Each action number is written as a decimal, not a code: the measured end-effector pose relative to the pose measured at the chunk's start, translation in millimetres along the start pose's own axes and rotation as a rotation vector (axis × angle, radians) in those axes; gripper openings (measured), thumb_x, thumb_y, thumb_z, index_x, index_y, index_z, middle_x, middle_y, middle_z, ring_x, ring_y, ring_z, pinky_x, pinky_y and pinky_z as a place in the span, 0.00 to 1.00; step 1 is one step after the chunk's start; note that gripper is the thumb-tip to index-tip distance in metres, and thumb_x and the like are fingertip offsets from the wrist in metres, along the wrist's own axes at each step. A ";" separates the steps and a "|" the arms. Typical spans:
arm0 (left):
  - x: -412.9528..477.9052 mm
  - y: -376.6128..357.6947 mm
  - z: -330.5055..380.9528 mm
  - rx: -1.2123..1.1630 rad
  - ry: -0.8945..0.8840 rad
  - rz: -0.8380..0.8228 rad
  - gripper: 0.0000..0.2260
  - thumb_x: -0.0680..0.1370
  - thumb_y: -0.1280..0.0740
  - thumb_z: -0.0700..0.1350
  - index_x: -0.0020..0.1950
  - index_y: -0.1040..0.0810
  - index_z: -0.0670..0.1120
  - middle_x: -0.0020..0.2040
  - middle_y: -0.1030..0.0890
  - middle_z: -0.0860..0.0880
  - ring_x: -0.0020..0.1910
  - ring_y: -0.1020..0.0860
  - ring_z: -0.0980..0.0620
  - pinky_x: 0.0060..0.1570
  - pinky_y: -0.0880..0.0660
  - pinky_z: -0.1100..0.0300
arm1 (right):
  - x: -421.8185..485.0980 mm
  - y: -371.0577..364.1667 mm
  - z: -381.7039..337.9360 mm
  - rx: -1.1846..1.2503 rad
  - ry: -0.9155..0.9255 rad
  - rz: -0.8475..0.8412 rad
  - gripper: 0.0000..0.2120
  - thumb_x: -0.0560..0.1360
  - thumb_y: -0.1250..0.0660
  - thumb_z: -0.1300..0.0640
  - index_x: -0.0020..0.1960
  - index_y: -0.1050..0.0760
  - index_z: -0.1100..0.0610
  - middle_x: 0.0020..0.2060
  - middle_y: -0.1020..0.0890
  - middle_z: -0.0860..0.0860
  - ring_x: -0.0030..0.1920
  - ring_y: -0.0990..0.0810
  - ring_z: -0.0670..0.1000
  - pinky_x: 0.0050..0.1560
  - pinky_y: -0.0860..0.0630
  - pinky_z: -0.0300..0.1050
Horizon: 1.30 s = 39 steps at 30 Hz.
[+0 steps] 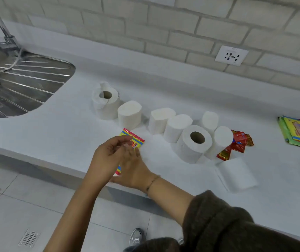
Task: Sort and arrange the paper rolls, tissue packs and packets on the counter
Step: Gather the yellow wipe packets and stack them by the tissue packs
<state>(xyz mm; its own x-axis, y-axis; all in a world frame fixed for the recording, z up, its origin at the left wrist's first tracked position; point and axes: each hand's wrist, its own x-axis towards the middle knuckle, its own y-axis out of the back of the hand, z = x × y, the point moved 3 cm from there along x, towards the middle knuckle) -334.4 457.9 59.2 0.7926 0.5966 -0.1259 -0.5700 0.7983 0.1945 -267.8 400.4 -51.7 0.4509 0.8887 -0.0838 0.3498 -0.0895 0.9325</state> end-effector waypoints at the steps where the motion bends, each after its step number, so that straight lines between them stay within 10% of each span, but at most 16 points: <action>1: 0.4 2.8 -1.4 -0.022 0.002 0.000 0.12 0.77 0.38 0.36 0.51 0.19 0.49 0.48 0.17 0.55 0.44 0.21 0.68 0.40 0.29 0.78 | 2.2 -11.4 -3.8 -0.061 0.011 -0.026 0.46 0.67 0.32 0.36 0.74 0.49 0.56 0.74 0.47 0.59 0.74 0.54 0.63 0.72 0.56 0.66; 4: 0.3 7.4 -6.3 -0.039 0.010 -0.014 0.13 0.77 0.39 0.35 0.51 0.19 0.49 0.47 0.17 0.55 0.45 0.21 0.66 0.40 0.29 0.77 | -6.1 -18.4 -4.0 -0.171 0.056 -0.022 0.46 0.69 0.31 0.41 0.75 0.51 0.58 0.75 0.50 0.61 0.74 0.58 0.65 0.71 0.59 0.66; 15: 12.4 -43.6 19.8 -0.025 -0.109 -0.170 0.12 0.77 0.38 0.37 0.52 0.20 0.52 0.48 0.17 0.55 0.51 0.20 0.57 0.46 0.28 0.76 | -116.8 46.5 47.1 0.106 -0.090 -0.034 0.15 0.73 0.35 0.61 0.59 0.26 0.57 0.57 0.22 0.55 0.56 0.25 0.57 0.56 0.25 0.53; 20: 11.4 -97.2 44.2 -0.021 -0.170 -0.299 0.11 0.77 0.38 0.38 0.52 0.20 0.52 0.48 0.17 0.56 0.52 0.20 0.56 0.51 0.29 0.67 | -182.9 130.7 96.5 0.392 -0.481 0.243 0.06 0.74 0.36 0.57 0.51 0.25 0.52 0.47 0.19 0.48 0.44 0.22 0.47 0.43 0.26 0.41; 25: 6.6 -171.9 69.0 0.012 -0.244 -0.468 0.10 0.77 0.37 0.39 0.52 0.19 0.51 0.47 0.17 0.56 0.49 0.21 0.64 0.43 0.31 0.79 | -254.4 187.7 144.7 0.583 -0.656 0.585 0.12 0.73 0.34 0.62 0.40 0.25 0.44 0.38 0.19 0.41 0.37 0.22 0.40 0.37 0.25 0.36; 39: 4.5 -425.6 107.7 0.066 -0.241 -0.618 0.12 0.77 0.38 0.38 0.49 0.20 0.54 0.48 0.17 0.55 0.49 0.20 0.57 0.42 0.27 0.69 | -362.7 300.6 353.8 -0.001 -0.616 0.719 0.08 0.73 0.34 0.60 0.51 0.21 0.55 0.41 0.26 0.54 0.44 0.25 0.53 0.44 0.27 0.46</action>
<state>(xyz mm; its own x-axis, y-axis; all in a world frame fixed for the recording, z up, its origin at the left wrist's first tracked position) -64.9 111.9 80.6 0.9999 -0.0109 -0.0134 0.0136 0.9762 0.2163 -35.6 -107.9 134.7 0.9124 0.2270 0.3406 -0.1812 -0.5223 0.8333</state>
